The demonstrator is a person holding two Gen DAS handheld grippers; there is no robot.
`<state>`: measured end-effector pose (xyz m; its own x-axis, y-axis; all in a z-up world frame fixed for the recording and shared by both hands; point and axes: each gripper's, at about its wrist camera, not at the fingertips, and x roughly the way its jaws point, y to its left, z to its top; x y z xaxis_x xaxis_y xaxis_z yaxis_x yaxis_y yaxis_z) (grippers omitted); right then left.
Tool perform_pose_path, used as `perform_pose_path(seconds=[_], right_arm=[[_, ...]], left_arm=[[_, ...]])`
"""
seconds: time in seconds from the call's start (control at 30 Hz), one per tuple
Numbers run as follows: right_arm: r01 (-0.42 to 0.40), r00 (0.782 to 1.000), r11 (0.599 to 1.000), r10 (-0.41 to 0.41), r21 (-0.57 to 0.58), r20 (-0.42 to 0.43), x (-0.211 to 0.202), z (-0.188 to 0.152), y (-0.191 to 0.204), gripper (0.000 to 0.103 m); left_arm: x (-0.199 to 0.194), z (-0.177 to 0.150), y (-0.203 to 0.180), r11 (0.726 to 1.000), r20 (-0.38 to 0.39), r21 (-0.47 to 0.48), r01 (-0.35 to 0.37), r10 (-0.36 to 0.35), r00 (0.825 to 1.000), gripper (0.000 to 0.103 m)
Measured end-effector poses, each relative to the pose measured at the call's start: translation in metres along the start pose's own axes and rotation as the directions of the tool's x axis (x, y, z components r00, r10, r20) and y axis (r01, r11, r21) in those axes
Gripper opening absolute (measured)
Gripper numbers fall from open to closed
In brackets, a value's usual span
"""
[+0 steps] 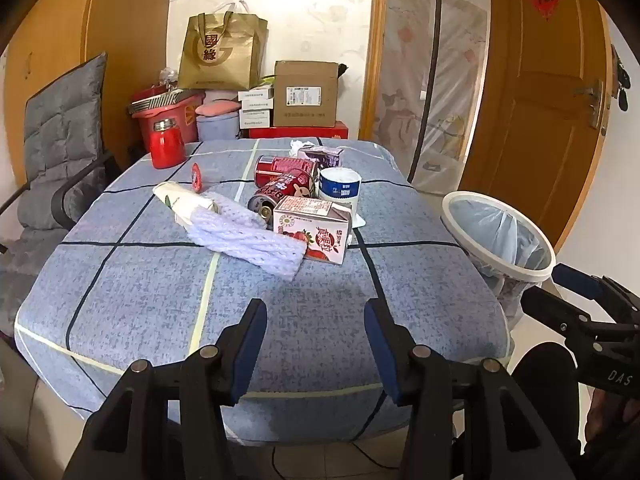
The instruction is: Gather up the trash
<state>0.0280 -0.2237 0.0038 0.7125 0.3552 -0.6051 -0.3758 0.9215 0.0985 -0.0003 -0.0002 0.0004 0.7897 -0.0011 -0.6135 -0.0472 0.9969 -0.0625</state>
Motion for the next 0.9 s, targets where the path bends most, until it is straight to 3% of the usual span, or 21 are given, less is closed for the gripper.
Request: perform_pose_path(seconds=[0.9], right_arm=[[-0.008,1.000,1.000,0.008,-0.020,0.012,-0.005,-0.002,0.004,0.086]], left_arm=[[-0.007,-0.001,0.001,1.000,0.002,-0.020,0.005,-0.005,1.000,0.050]])
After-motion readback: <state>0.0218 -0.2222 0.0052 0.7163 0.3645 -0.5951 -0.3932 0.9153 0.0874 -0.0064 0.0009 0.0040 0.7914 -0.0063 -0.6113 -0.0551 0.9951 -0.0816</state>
